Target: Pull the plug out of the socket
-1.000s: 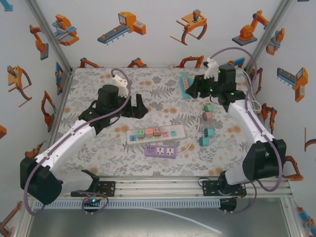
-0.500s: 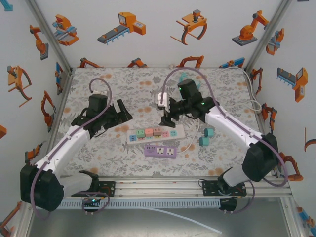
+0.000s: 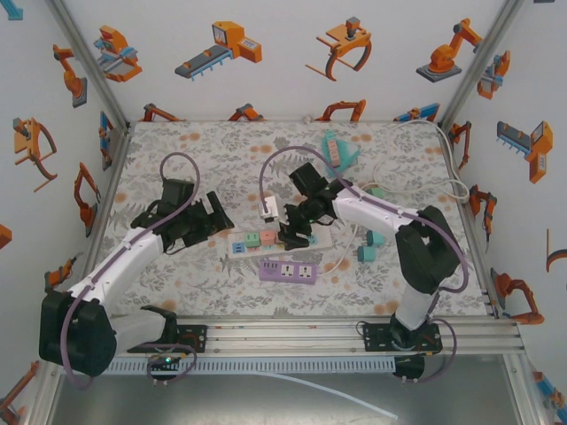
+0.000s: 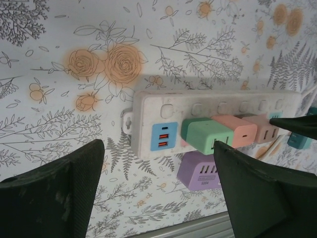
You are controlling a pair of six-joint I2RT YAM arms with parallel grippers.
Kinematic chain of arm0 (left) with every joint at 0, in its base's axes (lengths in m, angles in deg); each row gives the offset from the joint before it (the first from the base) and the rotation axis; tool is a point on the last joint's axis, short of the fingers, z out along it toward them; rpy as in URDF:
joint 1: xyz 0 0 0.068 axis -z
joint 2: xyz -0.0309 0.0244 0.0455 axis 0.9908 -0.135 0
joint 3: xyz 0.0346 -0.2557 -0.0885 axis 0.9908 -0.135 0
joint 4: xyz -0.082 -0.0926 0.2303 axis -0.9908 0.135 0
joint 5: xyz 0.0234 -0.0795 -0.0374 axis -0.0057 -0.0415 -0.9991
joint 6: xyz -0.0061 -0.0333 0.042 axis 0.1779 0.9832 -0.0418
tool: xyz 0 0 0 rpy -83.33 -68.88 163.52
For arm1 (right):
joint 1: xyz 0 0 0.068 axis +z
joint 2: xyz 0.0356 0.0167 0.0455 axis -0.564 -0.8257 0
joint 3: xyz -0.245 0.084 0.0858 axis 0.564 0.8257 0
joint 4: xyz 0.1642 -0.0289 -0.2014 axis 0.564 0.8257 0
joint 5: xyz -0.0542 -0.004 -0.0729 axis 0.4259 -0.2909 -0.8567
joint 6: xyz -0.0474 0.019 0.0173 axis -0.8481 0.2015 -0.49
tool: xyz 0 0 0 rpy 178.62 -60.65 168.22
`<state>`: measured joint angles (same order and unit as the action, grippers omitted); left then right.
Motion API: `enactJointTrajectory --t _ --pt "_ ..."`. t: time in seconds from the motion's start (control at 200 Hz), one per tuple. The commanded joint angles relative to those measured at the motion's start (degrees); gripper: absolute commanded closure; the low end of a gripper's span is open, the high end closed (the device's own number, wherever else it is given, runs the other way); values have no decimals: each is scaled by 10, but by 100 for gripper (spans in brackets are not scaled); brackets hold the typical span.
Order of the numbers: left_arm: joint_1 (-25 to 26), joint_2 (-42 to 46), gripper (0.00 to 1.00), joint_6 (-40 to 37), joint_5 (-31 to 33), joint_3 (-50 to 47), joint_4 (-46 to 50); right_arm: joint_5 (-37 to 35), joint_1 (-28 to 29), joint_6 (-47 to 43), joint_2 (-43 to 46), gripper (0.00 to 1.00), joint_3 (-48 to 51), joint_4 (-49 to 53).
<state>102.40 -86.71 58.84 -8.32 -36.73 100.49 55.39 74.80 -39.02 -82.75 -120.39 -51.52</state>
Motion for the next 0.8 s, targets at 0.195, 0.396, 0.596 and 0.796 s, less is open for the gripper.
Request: enactJointTrajectory --t 0.195,0.396,0.596,0.796 --pt "-3 -13 27 5 -15 -26 2 -43 7 -17 -45 64 -58 21" --pt "-4 -57 41 -1 -48 -19 2 -39 7 -19 -46 73 -64 22" --pt "-3 -97 47 -5 -80 -12 -16 -33 8 -19 -53 75 -76 28" --pt "-4 -133 47 -11 -102 -11 -28 -28 8 -16 -60 76 -87 35"
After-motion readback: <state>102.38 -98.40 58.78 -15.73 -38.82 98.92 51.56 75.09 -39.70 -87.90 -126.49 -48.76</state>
